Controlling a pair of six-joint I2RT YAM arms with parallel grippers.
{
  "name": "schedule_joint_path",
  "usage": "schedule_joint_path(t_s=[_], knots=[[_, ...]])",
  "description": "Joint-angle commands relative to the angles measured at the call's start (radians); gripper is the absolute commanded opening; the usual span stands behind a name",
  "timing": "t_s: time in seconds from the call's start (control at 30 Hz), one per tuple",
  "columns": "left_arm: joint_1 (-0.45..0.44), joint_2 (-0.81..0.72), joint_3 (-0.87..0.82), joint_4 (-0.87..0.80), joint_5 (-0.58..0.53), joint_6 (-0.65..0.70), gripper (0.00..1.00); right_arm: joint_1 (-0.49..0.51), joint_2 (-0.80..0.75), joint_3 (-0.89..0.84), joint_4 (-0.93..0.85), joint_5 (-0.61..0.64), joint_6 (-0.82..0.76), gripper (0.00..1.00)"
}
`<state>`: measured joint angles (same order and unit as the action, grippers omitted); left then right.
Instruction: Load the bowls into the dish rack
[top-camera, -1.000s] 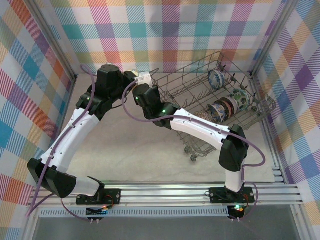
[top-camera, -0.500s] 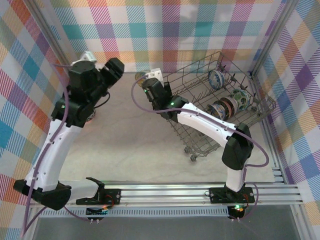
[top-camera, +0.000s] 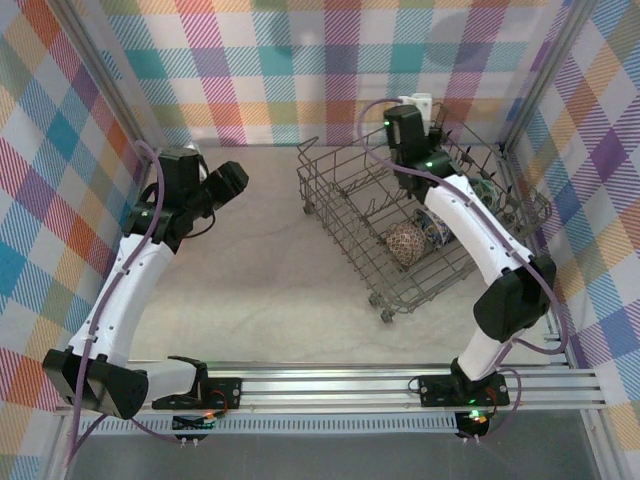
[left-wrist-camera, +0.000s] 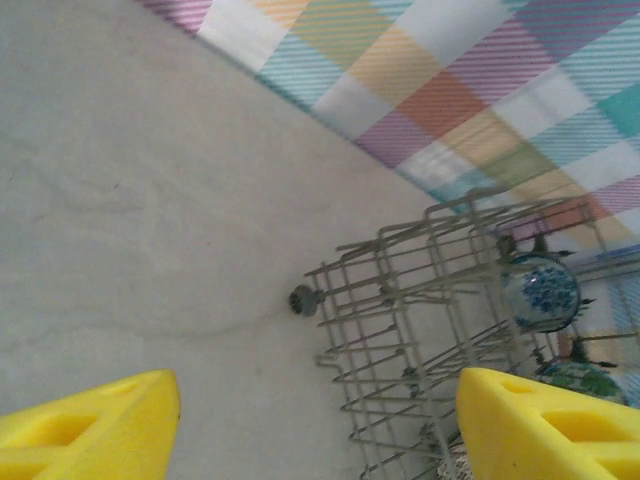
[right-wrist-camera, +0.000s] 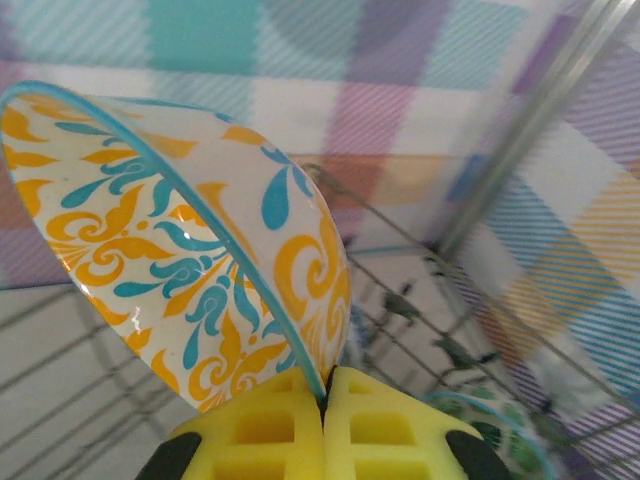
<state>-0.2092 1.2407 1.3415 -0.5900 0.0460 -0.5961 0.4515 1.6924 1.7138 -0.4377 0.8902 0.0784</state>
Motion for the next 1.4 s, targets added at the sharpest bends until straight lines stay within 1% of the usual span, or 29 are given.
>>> schedule_joint_path(t_s=[0.0, 0.17, 0.3, 0.43, 0.67, 0.8, 1.0, 1.2, 1.37], knots=[[0.028, 0.004, -0.033, 0.010, 0.066, 0.049, 0.74, -0.051, 0.000, -0.052, 0.060, 0.040, -0.062, 0.00], [0.046, 0.020, -0.082, 0.030, 0.087, 0.066, 0.74, -0.138, 0.075, -0.074, 0.113, 0.063, -0.106, 0.00], [0.057, 0.034, -0.115, 0.038, 0.090, 0.078, 0.74, -0.159, 0.139, -0.067, 0.134, 0.058, -0.126, 0.00], [0.066, 0.049, -0.142, 0.045, 0.099, 0.087, 0.75, -0.158, 0.207, -0.052, 0.128, 0.061, -0.134, 0.00], [0.085, 0.081, -0.148, 0.044, 0.116, 0.111, 0.75, -0.157, 0.262, -0.025, 0.106, 0.062, -0.098, 0.00], [0.096, 0.097, -0.138, 0.047, 0.127, 0.118, 0.75, -0.143, 0.292, 0.000, 0.088, 0.084, -0.096, 0.00], [0.102, 0.102, -0.131, 0.045, 0.132, 0.123, 0.76, -0.119, 0.265, -0.037, 0.100, 0.113, -0.068, 0.00], [0.103, 0.099, -0.127, 0.042, 0.139, 0.123, 0.76, -0.103, 0.259, -0.059, 0.067, 0.137, -0.036, 0.00], [0.102, 0.095, -0.130, 0.043, 0.143, 0.122, 0.76, -0.088, 0.257, -0.087, 0.080, 0.136, -0.037, 0.00]])
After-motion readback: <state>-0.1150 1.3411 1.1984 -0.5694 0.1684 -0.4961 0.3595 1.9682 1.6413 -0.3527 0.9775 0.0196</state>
